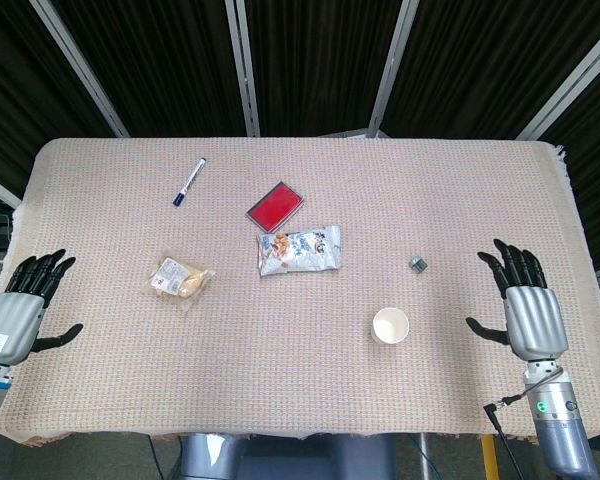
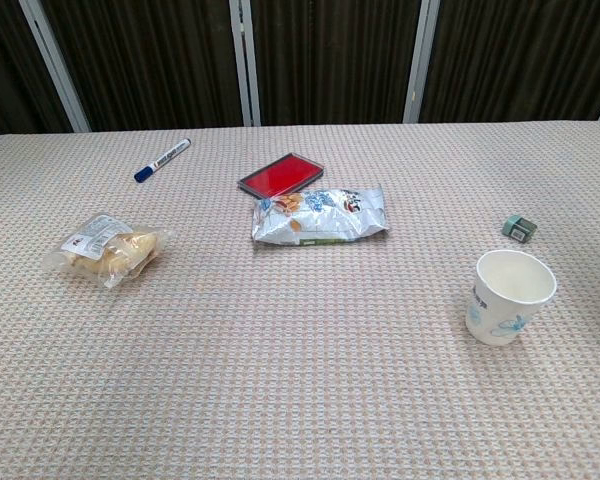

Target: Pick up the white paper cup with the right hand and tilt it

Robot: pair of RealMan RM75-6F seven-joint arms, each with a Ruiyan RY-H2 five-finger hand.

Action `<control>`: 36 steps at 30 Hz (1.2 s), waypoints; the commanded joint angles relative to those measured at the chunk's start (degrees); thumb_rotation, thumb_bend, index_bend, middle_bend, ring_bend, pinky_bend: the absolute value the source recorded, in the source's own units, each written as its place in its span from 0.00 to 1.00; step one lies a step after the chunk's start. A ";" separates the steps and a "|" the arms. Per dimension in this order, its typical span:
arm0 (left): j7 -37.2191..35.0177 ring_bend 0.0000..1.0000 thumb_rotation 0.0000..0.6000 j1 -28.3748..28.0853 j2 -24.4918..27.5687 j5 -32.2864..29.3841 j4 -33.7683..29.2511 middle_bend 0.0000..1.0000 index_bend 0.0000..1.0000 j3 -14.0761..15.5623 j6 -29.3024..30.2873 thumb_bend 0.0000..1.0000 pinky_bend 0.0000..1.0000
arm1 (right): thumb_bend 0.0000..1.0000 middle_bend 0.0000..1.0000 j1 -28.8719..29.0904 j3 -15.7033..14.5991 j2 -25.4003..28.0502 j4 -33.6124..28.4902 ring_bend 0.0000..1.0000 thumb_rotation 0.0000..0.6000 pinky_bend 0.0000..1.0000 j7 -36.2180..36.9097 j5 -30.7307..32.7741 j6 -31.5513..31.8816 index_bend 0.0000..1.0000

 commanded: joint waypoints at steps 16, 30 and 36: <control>0.37 0.00 1.00 -0.20 -0.10 -0.30 0.01 0.00 0.00 -0.16 -0.30 0.16 0.00 | 0.03 0.00 0.24 -1.21 2.81 -4.81 0.00 1.00 0.00 0.63 0.33 -2.95 0.11; 0.47 0.00 1.00 -0.25 0.05 -0.07 -0.18 0.00 0.00 -0.05 -0.34 0.16 0.00 | 0.03 0.00 3.75 -2.97 2.00 -9.82 0.00 1.00 0.00 -4.86 4.95 -10.32 0.08; 0.30 0.00 1.00 -0.25 0.08 0.01 -0.12 0.00 0.00 0.00 -0.34 0.16 0.00 | 0.03 0.00 6.40 -3.32 -2.36 -9.45 0.00 1.00 0.00 -11.06 10.16 -12.64 0.10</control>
